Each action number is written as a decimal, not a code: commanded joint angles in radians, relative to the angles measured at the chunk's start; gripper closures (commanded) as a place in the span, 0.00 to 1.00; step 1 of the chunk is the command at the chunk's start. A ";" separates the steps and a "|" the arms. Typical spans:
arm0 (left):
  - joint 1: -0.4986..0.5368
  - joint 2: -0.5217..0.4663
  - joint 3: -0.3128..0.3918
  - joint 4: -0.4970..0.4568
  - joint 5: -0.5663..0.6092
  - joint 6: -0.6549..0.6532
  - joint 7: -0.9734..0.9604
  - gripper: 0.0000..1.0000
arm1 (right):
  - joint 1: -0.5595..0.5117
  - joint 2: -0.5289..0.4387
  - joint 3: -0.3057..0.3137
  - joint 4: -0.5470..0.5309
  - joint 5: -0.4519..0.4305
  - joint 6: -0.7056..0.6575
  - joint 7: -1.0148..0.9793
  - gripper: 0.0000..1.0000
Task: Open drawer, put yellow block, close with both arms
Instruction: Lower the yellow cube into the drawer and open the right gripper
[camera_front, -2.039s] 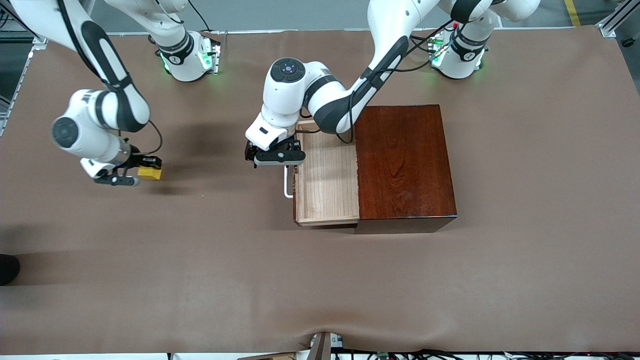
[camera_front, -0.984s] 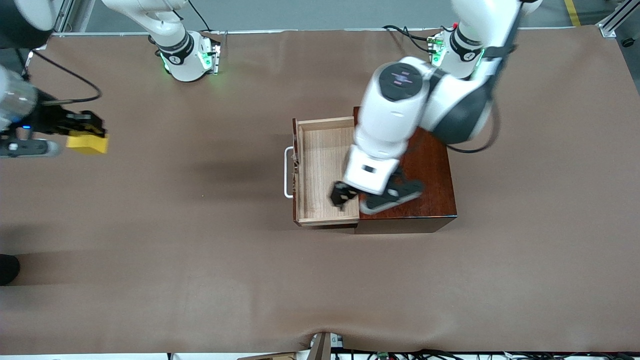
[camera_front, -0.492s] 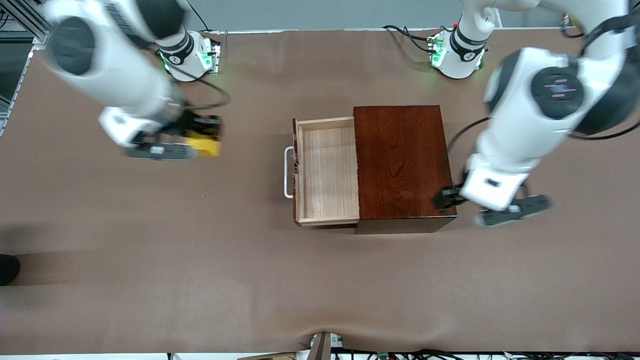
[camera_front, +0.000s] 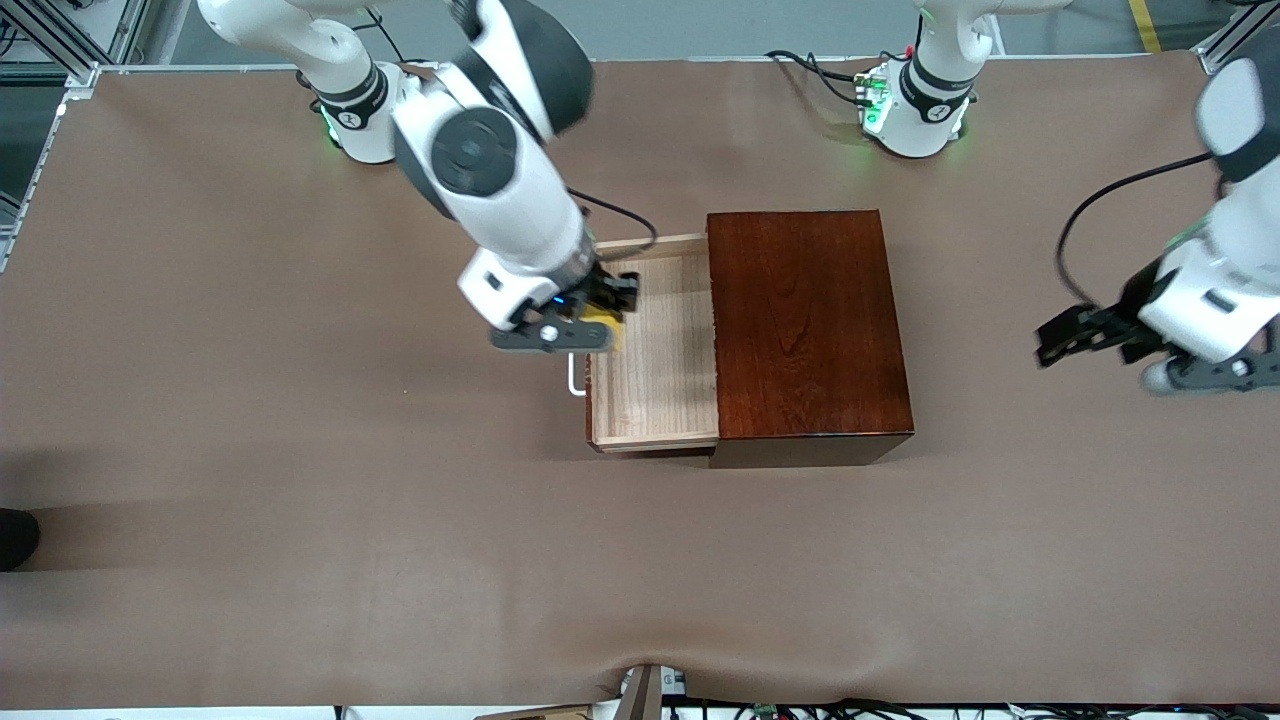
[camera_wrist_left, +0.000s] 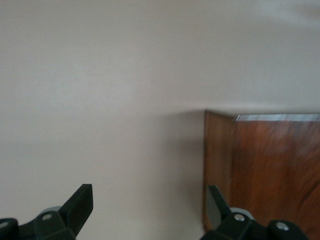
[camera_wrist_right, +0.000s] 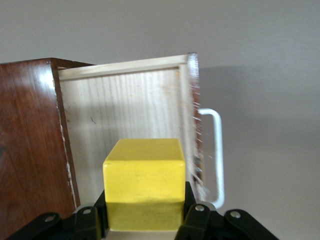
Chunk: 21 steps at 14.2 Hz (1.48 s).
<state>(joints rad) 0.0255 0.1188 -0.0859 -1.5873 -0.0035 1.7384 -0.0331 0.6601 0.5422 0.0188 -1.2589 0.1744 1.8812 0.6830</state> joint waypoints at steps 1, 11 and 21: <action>0.008 -0.070 -0.014 -0.034 -0.013 -0.071 0.076 0.00 | 0.016 0.105 -0.014 0.052 0.020 0.088 0.001 1.00; -0.031 -0.110 0.000 0.004 -0.003 -0.154 0.070 0.00 | 0.053 0.248 -0.016 0.046 0.011 0.240 0.003 0.91; -0.059 -0.133 0.028 0.001 -0.004 -0.166 0.059 0.00 | -0.046 0.056 -0.013 0.101 0.065 -0.104 0.003 0.00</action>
<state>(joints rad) -0.0345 0.0009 -0.0614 -1.5829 -0.0035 1.5836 0.0195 0.6541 0.6981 -0.0008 -1.1517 0.2078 1.8926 0.6834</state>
